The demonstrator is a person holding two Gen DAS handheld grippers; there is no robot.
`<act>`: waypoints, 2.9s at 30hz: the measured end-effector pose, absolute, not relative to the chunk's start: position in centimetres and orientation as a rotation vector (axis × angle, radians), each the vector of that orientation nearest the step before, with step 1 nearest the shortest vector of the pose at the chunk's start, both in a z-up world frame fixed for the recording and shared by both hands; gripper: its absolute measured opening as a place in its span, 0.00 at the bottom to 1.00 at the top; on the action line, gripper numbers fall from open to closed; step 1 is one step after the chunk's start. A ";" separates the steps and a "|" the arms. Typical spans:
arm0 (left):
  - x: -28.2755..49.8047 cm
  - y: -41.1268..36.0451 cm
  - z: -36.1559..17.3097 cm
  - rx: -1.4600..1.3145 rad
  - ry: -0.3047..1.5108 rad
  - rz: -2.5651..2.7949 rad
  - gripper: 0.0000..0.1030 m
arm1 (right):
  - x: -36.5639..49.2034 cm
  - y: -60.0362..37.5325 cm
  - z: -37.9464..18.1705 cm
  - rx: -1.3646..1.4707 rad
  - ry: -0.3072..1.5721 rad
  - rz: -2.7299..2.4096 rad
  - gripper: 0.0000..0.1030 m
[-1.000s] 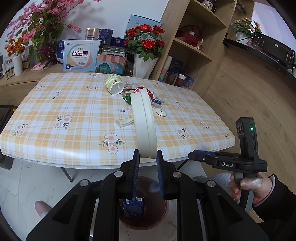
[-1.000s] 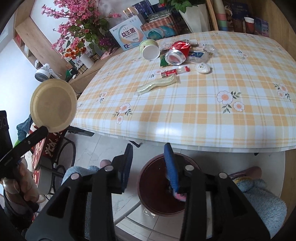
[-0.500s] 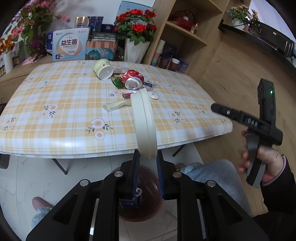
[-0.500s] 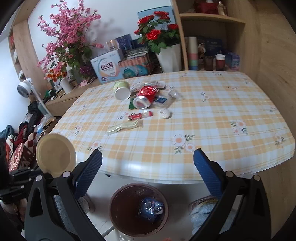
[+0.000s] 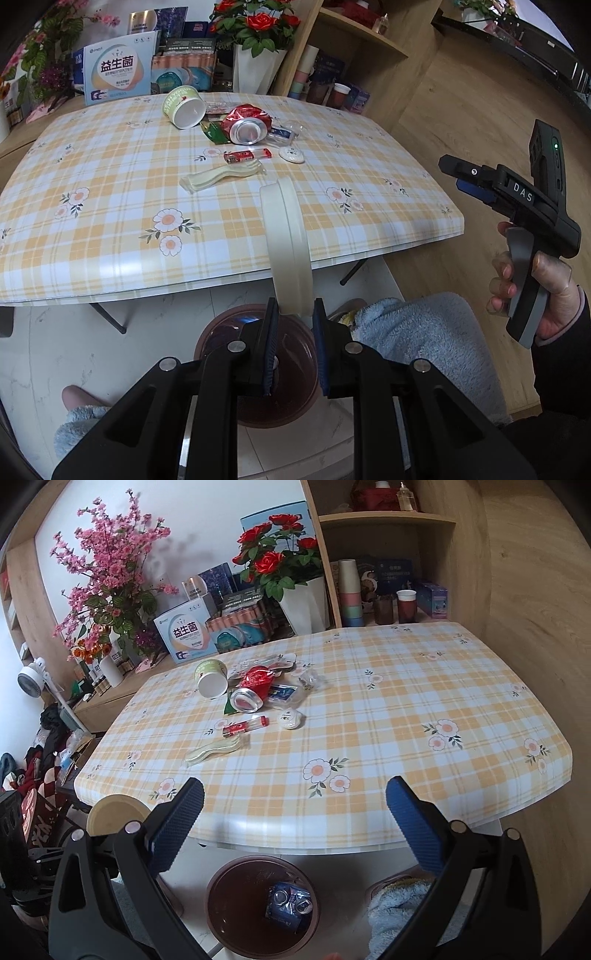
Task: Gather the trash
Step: 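Lower the left tool over the bin and release the beige lid, then reach the left tool to the plastic-wrapped fork and grasp it, then grasp the clear plastic wrapper with the right tool while the left tool holds the fork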
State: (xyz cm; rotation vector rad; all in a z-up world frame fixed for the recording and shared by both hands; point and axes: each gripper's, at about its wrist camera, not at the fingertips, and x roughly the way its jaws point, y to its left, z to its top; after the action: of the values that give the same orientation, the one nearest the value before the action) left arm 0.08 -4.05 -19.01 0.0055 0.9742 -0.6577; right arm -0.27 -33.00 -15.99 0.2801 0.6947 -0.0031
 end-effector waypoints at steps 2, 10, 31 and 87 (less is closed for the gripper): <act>0.0 -4.3 -19.0 0.013 0.972 -0.666 0.26 | -0.3 -33.1 -16.0 0.284 0.695 -0.006 0.94; 0.6 -3.0 -17.5 -0.038 0.885 -0.611 0.80 | 0.0 -33.0 -16.2 0.273 0.702 -0.015 0.94; 5.8 3.5 -14.7 -0.011 0.725 -0.312 0.94 | 1.6 -33.2 -17.7 0.191 0.766 -0.089 0.94; 24.2 -4.9 -24.9 0.025 0.905 -0.623 0.13 | 31.1 -36.8 -24.6 0.079 0.891 0.120 0.61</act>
State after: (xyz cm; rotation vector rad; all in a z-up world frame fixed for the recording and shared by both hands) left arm 24.16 -4.93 -24.94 0.0253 0.9046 -0.6226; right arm 31.10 -36.78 -24.58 0.0786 0.8914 0.1202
